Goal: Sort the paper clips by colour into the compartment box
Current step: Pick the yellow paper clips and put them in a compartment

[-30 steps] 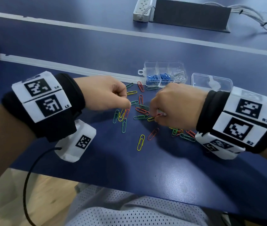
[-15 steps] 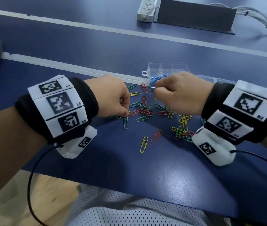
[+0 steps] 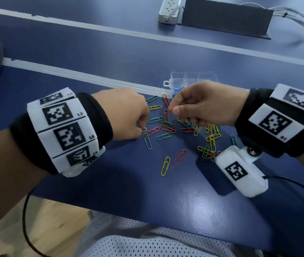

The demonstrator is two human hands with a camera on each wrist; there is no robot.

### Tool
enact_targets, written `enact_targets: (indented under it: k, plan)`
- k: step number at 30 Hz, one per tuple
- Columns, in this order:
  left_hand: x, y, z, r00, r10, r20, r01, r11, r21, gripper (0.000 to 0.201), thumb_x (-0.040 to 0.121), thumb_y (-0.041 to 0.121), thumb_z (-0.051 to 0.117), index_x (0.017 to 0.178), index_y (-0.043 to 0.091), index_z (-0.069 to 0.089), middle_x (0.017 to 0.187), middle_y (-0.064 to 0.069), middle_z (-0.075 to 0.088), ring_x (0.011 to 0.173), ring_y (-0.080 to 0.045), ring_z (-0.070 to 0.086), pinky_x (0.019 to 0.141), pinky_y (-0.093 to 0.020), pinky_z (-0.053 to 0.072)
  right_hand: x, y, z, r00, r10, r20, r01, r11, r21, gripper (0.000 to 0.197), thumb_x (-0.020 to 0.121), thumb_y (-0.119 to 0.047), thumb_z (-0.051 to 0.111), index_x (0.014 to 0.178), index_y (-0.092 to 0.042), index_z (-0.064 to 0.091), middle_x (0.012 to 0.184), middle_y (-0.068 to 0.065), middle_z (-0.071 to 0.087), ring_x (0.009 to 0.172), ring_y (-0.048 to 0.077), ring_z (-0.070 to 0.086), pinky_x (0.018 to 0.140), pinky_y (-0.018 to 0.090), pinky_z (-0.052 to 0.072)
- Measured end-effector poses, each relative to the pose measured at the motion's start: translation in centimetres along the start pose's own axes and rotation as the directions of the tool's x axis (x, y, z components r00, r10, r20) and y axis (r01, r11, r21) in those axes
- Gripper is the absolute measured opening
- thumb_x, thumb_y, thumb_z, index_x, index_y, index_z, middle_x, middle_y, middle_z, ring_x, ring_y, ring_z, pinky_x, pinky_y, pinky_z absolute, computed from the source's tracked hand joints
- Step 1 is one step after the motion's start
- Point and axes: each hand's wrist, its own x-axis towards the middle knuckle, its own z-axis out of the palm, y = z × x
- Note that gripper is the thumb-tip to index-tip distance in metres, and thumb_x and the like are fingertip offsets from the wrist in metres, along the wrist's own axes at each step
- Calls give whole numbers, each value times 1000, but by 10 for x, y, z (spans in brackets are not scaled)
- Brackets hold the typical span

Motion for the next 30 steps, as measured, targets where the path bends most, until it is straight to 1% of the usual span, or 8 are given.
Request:
enact_targets:
  k: [4,7,13,16,19,23,26,30]
  plan:
    - [1,2,0,999,-9,50,10,1000,-13,7,78,28,57,72,23,55,57,10,46,62,-11,45,63,-23,38,5,1,-15,993,38,-112,-26,993,112,7,87,-15,62,84,-15,68,72,8,62,58,20,55,52,22,50]
    - [5,0,-9,999,-30,23,33,984,-176,14,74,27,59,64,21,49,57,7,47,54,-5,42,55,-24,35,14,3,-30,958,76,-275,-50,994,98,10,87,-15,62,90,-8,69,75,9,67,67,26,63,69,33,58]
    - [46,3,-37,998,-57,-32,36,888,-458,9,73,26,58,66,21,54,54,3,52,40,-2,49,50,-14,44,38,-11,-52,911,103,-400,-133,990,-48,5,80,-21,69,81,-18,74,87,7,75,84,22,72,88,40,56]
    - [74,5,-49,994,-90,-62,44,849,-526,9,78,23,59,70,22,58,66,0,56,54,-17,54,71,-30,55,47,-21,-59,907,133,-400,-167,985,-52,9,78,-17,71,87,-17,74,91,7,75,80,19,72,84,36,58]
    - [94,9,-58,986,-130,-109,67,887,-457,5,81,22,60,82,24,65,80,-2,63,52,-13,52,58,-23,46,55,-26,-63,925,162,-345,-186,982,-39,13,80,-15,69,93,-13,71,83,2,73,64,12,68,80,32,59]
    - [109,13,-63,982,-142,-121,86,920,-382,14,81,19,63,93,20,70,79,-3,66,50,-12,50,46,-18,42,61,-26,-66,921,204,-332,-219,976,-9,31,82,-12,64,112,-4,65,92,7,68,77,20,68,84,35,58]
    - [110,15,-65,987,-140,-84,97,917,-386,16,81,18,68,96,22,65,68,0,61,52,-15,54,28,-11,37,60,-25,-68,917,242,-317,-241,970,43,17,81,-15,64,96,-6,66,84,5,66,72,19,68,71,30,59]
    - [110,17,-64,990,-119,-72,83,920,-382,39,79,15,70,116,21,57,92,-1,69,77,-24,68,52,-22,45,58,-26,-73,910,271,-315,-244,962,124,18,87,-19,57,70,-13,57,55,-1,64,60,14,61,54,20,54]
